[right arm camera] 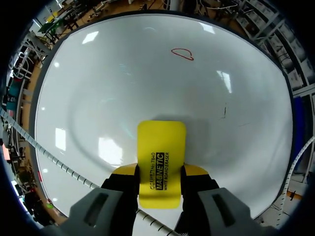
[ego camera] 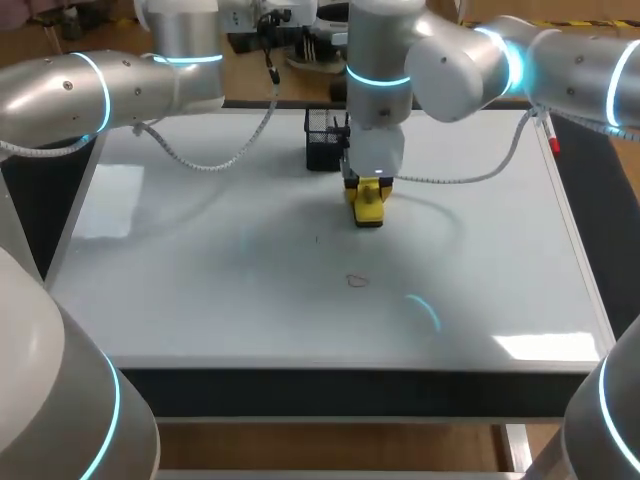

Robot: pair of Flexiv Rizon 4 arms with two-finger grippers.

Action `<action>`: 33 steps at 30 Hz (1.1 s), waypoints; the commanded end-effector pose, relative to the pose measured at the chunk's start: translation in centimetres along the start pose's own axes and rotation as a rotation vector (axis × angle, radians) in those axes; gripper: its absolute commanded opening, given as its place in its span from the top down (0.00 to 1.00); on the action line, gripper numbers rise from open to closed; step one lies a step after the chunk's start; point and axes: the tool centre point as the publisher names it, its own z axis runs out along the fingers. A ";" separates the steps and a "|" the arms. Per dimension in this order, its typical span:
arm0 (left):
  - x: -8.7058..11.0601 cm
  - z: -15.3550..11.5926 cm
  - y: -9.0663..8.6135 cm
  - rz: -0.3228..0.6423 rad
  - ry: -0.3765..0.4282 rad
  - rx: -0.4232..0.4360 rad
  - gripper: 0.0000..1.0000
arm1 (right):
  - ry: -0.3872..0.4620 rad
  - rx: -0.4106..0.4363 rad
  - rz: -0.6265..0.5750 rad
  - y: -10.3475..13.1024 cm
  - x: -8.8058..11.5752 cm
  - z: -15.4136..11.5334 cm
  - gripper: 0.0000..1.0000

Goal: Pick up the inspection probe, press it on each red-marked spot on the whiteboard one by one, put down the probe, pick up the eraser, and wipe off all the red marks.

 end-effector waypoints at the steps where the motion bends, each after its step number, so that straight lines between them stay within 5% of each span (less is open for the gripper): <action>1: -0.1 0.0 0.0 0.000 0.003 0.001 1.00 | 0.002 0.000 0.023 -0.1 2.0 0.7 1.00; 21: -0.1 0.0 0.0 0.000 0.003 0.001 1.00 | -0.015 0.053 0.137 0.8 7.4 -2.7 1.00; 33: -0.1 0.0 0.0 0.000 0.003 0.001 1.00 | -0.011 0.078 0.283 1.1 15.2 -4.3 1.00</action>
